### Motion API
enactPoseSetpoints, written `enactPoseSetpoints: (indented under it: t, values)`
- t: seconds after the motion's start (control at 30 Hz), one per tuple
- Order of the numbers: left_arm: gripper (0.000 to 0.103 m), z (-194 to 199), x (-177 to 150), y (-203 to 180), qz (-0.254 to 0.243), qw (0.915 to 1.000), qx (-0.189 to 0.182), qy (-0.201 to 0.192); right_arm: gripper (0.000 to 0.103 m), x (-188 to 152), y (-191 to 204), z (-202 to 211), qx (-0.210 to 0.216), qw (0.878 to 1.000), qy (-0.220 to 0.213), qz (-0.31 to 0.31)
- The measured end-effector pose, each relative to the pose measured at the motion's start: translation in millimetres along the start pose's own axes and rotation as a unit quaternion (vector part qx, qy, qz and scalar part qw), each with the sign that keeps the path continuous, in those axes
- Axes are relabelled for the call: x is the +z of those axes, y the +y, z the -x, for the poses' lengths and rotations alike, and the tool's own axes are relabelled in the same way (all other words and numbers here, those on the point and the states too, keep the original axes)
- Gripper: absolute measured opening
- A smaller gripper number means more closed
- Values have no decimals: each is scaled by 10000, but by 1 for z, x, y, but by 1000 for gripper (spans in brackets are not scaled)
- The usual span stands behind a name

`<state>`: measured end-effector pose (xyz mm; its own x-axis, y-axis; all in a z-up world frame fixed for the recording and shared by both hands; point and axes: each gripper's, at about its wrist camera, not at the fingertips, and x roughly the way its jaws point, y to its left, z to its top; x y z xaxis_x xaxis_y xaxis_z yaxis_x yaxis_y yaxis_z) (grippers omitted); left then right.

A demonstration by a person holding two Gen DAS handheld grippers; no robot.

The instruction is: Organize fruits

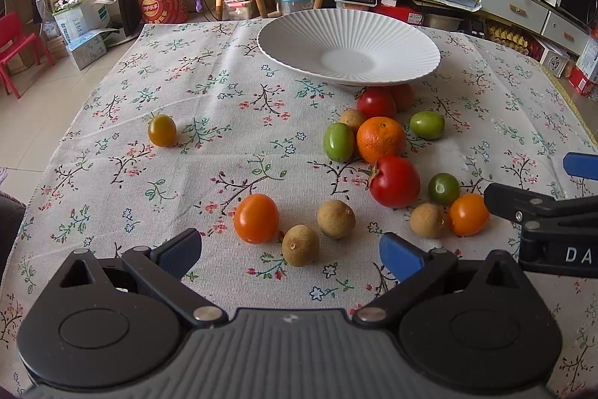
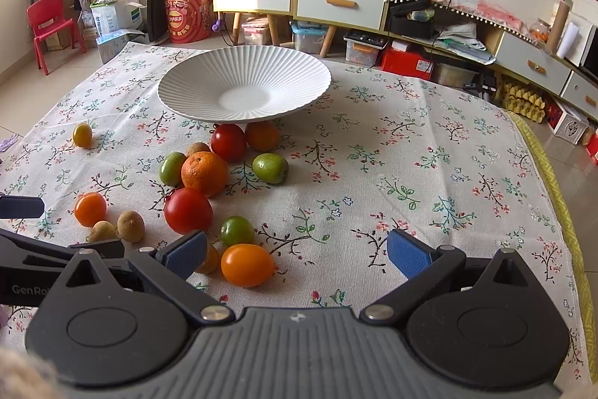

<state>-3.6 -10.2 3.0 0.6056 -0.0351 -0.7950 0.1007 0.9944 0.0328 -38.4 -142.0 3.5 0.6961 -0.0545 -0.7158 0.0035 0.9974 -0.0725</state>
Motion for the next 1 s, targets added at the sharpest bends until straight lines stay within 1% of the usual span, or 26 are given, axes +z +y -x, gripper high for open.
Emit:
enactPoseSetpoints:
  t: [0.73,0.87,1.0]
  values:
    - [99,1,0,1,9,10000,-13,-12,103,-1,-2,-1,30,10000,11,-22]
    - [99,-2,-3,4,16,10000,-86,6,103,-2,-2,-3,42,10000,32,2]
    - [99,-4,-7,7,-21,9996,-281,-6,103,-6,-2,-5,93,9999,64,66]
